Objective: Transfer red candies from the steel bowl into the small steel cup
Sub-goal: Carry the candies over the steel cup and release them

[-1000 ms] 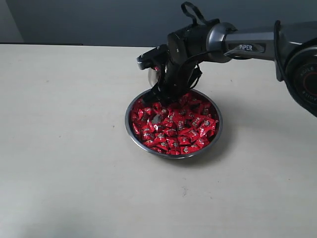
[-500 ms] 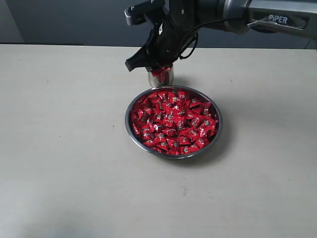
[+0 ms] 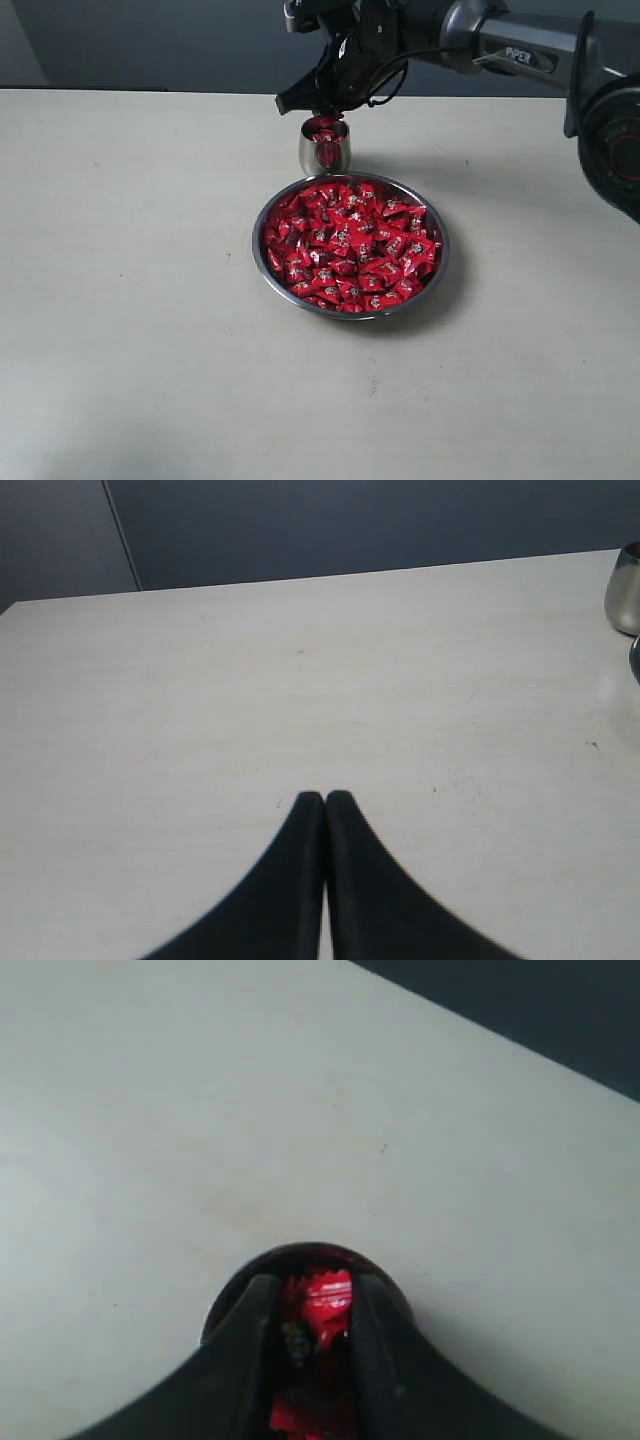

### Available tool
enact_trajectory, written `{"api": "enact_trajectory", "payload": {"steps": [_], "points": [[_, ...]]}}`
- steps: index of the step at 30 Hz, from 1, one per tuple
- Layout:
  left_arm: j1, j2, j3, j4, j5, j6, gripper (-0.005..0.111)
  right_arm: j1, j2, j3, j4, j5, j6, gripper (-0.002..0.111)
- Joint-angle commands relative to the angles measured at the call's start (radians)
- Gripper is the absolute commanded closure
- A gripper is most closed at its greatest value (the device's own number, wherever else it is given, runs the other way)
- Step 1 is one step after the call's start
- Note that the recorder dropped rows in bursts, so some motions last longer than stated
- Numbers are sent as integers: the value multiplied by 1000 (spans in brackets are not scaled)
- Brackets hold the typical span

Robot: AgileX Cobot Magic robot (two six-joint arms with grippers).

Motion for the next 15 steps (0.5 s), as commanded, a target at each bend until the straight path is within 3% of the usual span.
{"api": "enact_trajectory", "payload": {"steps": [1,10,15], "points": [[-5,-5,-8,2,-5,-1,106,-6,33,-22,7,-23,-3,102],[-5,-5,-8,2,-5,-1,106,-6,37,-22,-1,-14,-3,100],[-5,-5,-8,2,-5,-1,106,-6,37,-22,-1,7,-3,73]]}}
